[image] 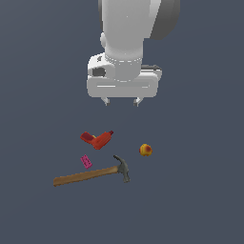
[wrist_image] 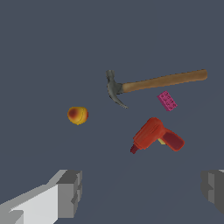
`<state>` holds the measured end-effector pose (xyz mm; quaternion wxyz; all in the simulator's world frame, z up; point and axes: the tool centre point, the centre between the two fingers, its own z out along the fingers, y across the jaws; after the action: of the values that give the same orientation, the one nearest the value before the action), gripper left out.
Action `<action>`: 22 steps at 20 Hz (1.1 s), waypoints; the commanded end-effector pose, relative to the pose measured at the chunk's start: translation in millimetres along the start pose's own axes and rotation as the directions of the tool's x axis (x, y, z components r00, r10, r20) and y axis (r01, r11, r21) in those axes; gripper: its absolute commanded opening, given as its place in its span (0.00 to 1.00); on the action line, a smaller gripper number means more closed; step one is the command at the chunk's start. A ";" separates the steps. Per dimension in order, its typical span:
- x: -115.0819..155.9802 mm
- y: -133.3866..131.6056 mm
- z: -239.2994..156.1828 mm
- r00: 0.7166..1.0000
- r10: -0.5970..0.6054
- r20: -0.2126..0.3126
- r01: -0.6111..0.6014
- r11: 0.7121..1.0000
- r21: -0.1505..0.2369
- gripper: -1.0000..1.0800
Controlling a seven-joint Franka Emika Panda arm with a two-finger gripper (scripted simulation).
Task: Pick up a designated object from a clutter of objects.
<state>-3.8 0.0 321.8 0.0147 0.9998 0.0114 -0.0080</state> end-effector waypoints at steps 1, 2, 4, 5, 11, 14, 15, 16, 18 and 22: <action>0.7 -1.1 1.8 1.000 0.012 0.000 -0.012 1.000 0.000 0.96; 1.2 -1.7 2.8 1.000 0.019 0.000 -0.019 1.000 0.001 0.96; 2.4 -3.2 5.3 0.999 0.037 0.000 -0.037 0.999 0.001 0.96; 3.1 -4.1 6.9 0.999 0.047 0.000 -0.047 0.999 0.002 0.96; 8.6 -11.1 19.3 0.991 0.133 -0.001 -0.133 0.991 0.005 0.96; 12.1 -15.9 27.7 0.982 0.191 -0.001 -0.191 0.982 0.007 0.96; 13.3 -17.7 30.8 0.977 0.212 -0.001 -0.212 0.977 0.008 0.96; 14.6 -19.6 34.1 0.972 0.234 -0.001 -0.234 0.972 0.008 0.96; 17.1 -23.4 40.8 0.961 0.278 -0.001 -0.278 0.961 0.010 0.96; 21.6 -31.0 54.2 0.931 0.364 0.000 -0.364 0.931 0.013 0.96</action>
<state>14.7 27.0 271.6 0.0100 0.9876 -0.1566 -0.0045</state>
